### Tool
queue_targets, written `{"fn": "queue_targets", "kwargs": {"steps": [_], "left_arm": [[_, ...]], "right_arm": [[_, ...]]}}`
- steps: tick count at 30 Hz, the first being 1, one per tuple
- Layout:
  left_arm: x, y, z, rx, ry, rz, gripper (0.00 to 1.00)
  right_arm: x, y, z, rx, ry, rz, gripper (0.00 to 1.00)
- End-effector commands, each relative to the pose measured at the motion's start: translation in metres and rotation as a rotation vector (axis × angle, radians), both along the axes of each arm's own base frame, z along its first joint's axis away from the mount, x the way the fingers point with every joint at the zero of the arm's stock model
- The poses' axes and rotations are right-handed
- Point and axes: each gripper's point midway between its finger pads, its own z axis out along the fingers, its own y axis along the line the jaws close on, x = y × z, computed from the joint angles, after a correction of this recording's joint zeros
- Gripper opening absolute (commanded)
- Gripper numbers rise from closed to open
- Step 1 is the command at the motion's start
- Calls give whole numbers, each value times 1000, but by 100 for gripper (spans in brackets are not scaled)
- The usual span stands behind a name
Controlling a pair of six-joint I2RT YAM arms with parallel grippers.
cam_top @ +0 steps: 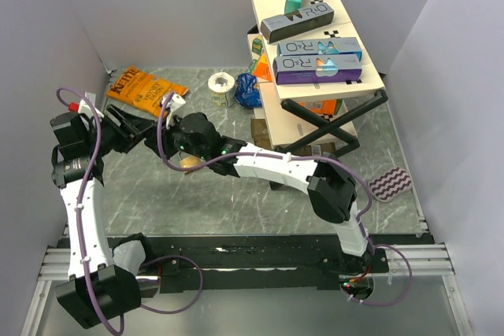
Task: Lock with the key
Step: Pick up the lock from the center of the board, then lock the lock.
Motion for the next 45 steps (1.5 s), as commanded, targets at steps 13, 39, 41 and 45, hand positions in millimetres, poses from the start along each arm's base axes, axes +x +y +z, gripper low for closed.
{"fn": "queue_targets", "kwargs": {"steps": [13,39,41,45], "left_arm": [[-17,-7,9,294,-80,-432,96],[-86,-34,-59,641,-481,-924,58],[-90,-38,-63,656,-489,-956,53],[-93,-44,-65,644,-506,-982,49]], "right_arm": [[-15,-51,26,25,-219,153,0],[-78,-98,46,75,-340,554,0],[-78,-99,47,78,-337,557,0],[-78,-102,50,82,-343,569,0]]}}
